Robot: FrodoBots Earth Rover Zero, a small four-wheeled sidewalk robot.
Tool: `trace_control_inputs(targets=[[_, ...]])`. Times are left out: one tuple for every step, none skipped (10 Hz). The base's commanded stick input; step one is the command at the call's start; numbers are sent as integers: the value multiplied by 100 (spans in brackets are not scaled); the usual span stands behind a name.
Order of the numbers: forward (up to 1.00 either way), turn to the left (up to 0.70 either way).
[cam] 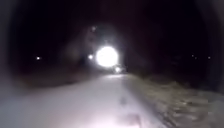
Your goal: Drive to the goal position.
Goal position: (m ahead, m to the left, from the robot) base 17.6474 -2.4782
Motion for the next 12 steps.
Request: trace_control_inputs(targets=[[100, 0], [100, 0], [100, 0], [100, 0], [100, 0], [100, 0], [100, 0], [100, 0], [100, 0], [100, 0], [100, 0], [100, 0]])
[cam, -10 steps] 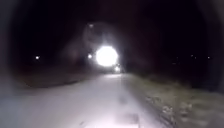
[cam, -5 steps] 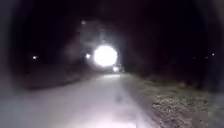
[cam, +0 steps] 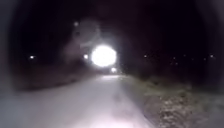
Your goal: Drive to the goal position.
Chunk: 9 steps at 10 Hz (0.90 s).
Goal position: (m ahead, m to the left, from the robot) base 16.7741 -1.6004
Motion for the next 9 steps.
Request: trace_control_inputs(targets=[[100, 0], [100, 4], [100, 14], [100, 40], [100, 40], [100, 40], [100, 29], [100, 13], [100, 0]])
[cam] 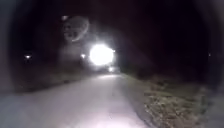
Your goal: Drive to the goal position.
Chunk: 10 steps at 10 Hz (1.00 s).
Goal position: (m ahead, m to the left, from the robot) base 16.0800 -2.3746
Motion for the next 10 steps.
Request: trace_control_inputs(targets=[[100, 0], [100, 0], [100, 0], [100, 0], [100, 0], [100, 0], [100, 0], [100, 0], [100, 0], [100, 0]])
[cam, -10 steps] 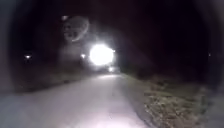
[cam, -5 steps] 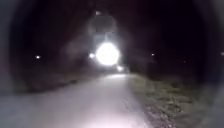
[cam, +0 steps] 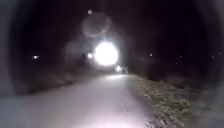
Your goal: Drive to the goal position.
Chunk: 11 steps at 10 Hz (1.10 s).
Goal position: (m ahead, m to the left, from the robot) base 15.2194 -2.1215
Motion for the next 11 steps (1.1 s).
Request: trace_control_inputs(targets=[[100, 0], [100, 0], [100, 0], [100, 0], [100, 0], [100, 0], [100, 0], [100, 0], [100, 0], [100, 0], [100, 0]])
